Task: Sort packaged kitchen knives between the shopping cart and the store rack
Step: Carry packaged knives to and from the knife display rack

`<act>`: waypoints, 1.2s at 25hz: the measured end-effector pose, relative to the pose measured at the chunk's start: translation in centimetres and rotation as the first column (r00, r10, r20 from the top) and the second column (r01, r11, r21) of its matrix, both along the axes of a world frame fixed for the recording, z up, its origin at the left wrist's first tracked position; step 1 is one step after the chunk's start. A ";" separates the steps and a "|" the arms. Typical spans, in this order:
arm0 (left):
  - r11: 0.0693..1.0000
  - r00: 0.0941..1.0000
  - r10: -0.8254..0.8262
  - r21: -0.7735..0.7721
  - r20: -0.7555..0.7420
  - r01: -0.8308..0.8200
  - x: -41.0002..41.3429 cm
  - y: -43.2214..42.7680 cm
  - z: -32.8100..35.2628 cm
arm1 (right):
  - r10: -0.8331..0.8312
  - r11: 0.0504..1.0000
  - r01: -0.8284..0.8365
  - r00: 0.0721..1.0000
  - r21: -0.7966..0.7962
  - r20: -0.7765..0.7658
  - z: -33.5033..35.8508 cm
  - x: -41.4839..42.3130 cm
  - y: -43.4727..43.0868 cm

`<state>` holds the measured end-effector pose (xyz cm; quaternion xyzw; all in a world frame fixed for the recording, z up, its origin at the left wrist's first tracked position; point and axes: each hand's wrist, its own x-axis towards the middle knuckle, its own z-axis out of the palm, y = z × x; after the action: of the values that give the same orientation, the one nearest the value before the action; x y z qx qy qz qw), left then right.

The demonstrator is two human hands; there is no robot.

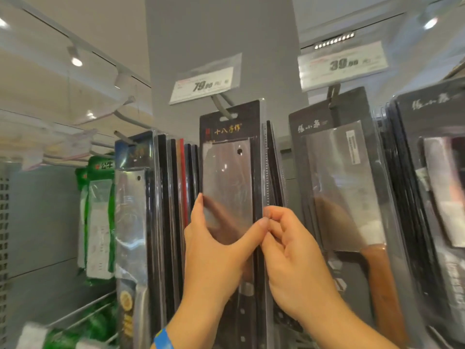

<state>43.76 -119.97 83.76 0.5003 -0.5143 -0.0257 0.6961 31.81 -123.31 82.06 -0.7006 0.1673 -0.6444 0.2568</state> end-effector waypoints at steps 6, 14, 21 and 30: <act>0.996 0.996 0.085 0.009 0.012 -0.085 -1.9 2.1 -0.2 | 0.107 0.994 -0.109 0.989 -0.007 -0.104 0.4 -1.8 0.3; 0.984 0.984 0.178 -0.030 0.006 -0.178 -3.3 2.4 0.0 | 0.192 0.981 -0.188 0.969 0.040 -0.155 1.2 -3.7 -1.2; 0.968 0.955 0.245 -0.097 0.167 -0.232 -3.4 1.0 2.4 | -0.148 0.983 0.172 0.947 0.062 -0.286 3.8 -2.7 -5.9; 0.961 0.924 0.277 -0.098 0.262 -0.260 -2.3 0.4 2.4 | -0.041 0.960 0.059 0.997 0.274 -0.073 3.9 -0.5 -8.2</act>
<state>41.41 -119.61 86.18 0.5431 -0.5324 0.1549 0.6306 31.36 -131.54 85.96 -0.6745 0.2816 -0.5974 0.3298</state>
